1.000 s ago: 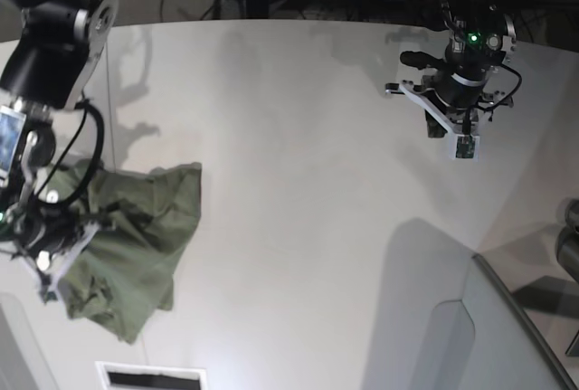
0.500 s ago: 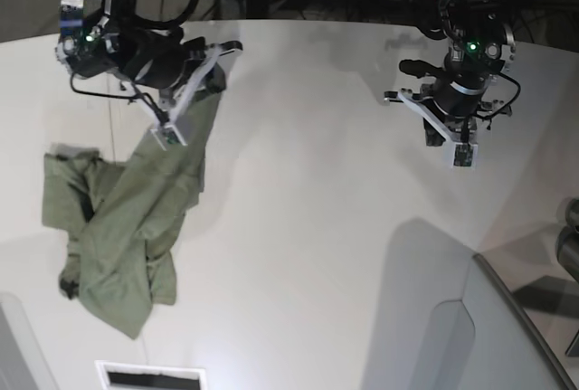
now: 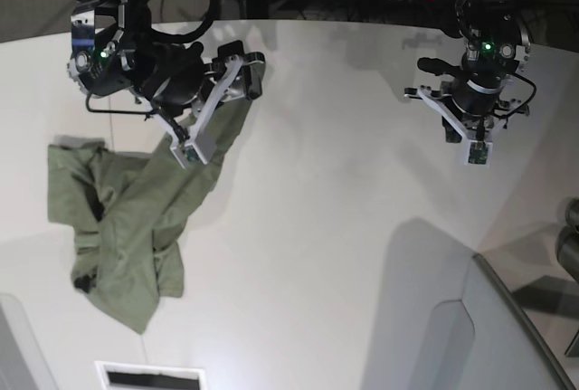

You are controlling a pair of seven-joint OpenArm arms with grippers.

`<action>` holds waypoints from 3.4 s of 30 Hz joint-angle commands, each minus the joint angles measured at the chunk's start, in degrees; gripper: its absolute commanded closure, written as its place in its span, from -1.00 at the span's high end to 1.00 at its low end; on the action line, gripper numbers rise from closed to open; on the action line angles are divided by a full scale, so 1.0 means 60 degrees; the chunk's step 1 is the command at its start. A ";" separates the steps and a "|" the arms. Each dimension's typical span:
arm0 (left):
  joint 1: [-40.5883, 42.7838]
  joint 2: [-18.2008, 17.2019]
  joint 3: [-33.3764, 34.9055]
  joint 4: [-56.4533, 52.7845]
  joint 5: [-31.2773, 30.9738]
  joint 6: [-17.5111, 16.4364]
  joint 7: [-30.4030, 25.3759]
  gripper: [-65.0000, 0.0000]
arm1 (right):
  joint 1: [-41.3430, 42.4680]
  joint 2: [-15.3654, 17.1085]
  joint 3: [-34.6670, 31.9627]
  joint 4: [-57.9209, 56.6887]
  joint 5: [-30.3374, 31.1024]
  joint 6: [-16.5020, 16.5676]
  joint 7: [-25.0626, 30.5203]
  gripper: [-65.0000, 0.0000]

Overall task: Layout the t-shirt on the table in an organized manner, then fold the t-shirt properly
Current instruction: 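Lift the grasped shirt fabric with the right gripper and release it, then grasp the shirt again with the right gripper and drag it across the table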

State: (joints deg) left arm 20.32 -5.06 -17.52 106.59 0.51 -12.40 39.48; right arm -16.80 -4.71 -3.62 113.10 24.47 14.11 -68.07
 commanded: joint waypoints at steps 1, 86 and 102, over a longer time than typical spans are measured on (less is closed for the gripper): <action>0.0006 -0.0072 -0.0018 0.0148 -0.0034 0.0023 -0.0200 -1.00 | 0.0477 0.0250 0.0346 0.0117 0.0134 0.0015 0.0686 0.21; -0.0771 -0.0453 -0.1937 -0.0321 0.0010 -0.1442 -0.0171 -1.00 | 0.4887 0.4924 0.4200 -0.6564 0.4706 -0.1201 0.1697 -1.00; -0.0771 -0.0541 -0.2450 -0.0658 0.0010 -0.1457 -0.0185 -1.00 | 0.4668 0.3620 0.3350 -0.3297 0.4794 -0.1919 0.0569 -1.00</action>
State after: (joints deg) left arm 15.99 -7.68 -32.08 102.00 1.13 -21.06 39.38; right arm 8.67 17.12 16.97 91.79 50.72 2.07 -65.89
